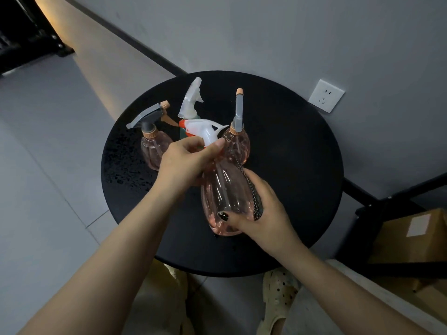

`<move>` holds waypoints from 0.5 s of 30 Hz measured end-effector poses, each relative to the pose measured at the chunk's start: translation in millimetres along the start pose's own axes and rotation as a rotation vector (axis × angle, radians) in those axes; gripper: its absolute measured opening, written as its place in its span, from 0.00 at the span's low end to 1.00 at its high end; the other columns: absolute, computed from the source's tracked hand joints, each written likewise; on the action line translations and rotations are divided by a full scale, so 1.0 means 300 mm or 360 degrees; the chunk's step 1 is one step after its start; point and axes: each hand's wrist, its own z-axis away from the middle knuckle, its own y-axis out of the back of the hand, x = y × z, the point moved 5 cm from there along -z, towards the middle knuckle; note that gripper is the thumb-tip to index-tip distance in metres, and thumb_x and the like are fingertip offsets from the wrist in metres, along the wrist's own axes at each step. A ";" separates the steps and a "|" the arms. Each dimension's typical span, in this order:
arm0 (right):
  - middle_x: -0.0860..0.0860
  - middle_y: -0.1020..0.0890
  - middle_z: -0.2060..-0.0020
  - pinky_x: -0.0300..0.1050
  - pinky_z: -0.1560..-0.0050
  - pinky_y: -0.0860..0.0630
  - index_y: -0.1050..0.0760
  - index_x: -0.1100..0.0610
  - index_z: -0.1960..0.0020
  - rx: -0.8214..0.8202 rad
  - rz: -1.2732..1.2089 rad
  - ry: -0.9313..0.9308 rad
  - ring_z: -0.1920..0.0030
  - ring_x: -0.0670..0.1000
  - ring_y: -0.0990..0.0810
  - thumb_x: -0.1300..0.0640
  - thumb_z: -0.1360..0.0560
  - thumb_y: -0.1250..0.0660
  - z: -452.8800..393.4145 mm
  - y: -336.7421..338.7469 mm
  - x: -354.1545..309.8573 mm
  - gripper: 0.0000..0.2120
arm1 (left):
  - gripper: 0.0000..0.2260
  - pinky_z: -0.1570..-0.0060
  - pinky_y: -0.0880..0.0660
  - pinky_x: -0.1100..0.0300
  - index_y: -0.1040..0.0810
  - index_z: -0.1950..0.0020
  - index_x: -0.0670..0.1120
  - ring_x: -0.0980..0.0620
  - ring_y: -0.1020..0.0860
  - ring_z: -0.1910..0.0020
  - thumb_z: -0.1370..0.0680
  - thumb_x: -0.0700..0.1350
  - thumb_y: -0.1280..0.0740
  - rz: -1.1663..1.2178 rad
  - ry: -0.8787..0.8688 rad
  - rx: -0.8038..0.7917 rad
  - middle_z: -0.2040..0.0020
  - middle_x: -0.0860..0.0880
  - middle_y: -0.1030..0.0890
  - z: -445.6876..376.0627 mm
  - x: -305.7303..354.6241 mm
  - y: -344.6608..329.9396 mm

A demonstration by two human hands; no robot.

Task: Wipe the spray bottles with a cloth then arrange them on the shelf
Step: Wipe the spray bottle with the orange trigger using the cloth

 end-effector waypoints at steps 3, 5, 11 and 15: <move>0.41 0.38 0.29 0.30 0.33 0.40 0.43 0.45 0.27 -0.0076 0.0239 0.0252 0.29 0.38 0.39 0.38 0.29 0.34 -0.004 0.012 -0.034 0.34 | 0.12 0.69 0.24 0.60 0.22 0.57 0.42 0.56 0.22 0.70 0.26 0.51 0.30 0.0145 0.0107 -0.0104 0.69 0.52 0.21 -0.003 -0.007 -0.011; 0.42 0.42 0.27 0.35 0.29 0.42 0.43 0.45 0.26 -0.0138 0.0447 0.0444 0.26 0.42 0.44 0.39 0.24 0.41 -0.005 0.020 -0.052 0.29 | 0.12 0.70 0.23 0.60 0.23 0.54 0.42 0.54 0.21 0.68 0.25 0.50 0.31 0.0191 0.0179 -0.0165 0.64 0.49 0.20 -0.011 -0.012 -0.011; 0.47 0.41 0.26 0.46 0.27 0.42 0.40 0.50 0.28 -0.0345 0.0970 0.1003 0.24 0.56 0.48 0.49 0.19 0.48 0.036 0.023 -0.100 0.20 | 0.11 0.74 0.31 0.67 0.26 0.63 0.46 0.55 0.26 0.74 0.24 0.50 0.33 0.0215 0.0257 -0.0247 0.71 0.51 0.25 -0.035 -0.027 -0.008; 0.49 0.32 0.31 0.52 0.26 0.45 0.35 0.52 0.31 -0.0477 0.1358 0.1446 0.26 0.58 0.43 0.56 0.20 0.44 0.088 -0.013 -0.118 0.17 | 0.10 0.66 0.29 0.61 0.23 0.53 0.44 0.49 0.25 0.67 0.25 0.51 0.32 0.0183 0.0288 -0.0188 0.63 0.45 0.23 -0.048 -0.036 -0.002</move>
